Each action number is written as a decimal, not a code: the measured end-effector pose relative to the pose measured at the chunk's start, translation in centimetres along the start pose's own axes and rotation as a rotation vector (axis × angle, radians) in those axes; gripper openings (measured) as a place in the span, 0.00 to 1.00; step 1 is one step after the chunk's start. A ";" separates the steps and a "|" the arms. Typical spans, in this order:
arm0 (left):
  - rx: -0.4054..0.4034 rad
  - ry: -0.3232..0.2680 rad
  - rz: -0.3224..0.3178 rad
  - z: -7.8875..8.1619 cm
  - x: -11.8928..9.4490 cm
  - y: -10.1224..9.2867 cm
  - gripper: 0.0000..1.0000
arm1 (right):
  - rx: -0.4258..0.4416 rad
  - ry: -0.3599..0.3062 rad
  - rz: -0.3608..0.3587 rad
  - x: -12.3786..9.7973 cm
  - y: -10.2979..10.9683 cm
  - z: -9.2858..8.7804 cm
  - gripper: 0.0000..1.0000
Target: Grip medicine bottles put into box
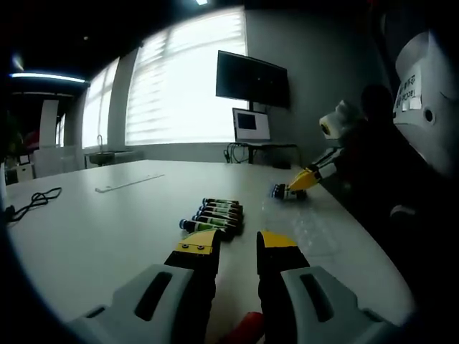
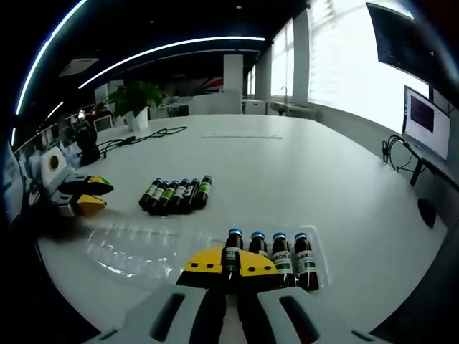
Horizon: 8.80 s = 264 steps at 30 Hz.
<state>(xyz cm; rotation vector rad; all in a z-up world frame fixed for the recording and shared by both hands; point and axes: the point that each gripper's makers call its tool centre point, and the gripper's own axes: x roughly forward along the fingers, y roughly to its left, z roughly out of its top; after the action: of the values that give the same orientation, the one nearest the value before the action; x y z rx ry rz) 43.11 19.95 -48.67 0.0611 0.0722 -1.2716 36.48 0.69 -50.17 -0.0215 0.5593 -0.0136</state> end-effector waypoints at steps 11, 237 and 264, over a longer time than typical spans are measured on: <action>0.002 0.002 0.001 -0.1 0.0 0.1 0.14 | -0.009 0.036 0.005 0.2 -0.1 -0.4 0.00; 0.090 0.046 0.106 -0.6 -5.5 -4.4 0.14 | 0.040 0.037 0.001 0.9 2.2 0.0 0.07; 0.098 0.051 0.102 -0.6 -5.4 -4.5 0.14 | -0.089 0.027 0.102 1.3 2.1 0.9 0.02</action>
<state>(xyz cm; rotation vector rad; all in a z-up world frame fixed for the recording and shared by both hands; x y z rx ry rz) 37.20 23.80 -48.86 0.1797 0.0500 -1.1716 38.11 2.77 -50.12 -0.0796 0.5874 0.1106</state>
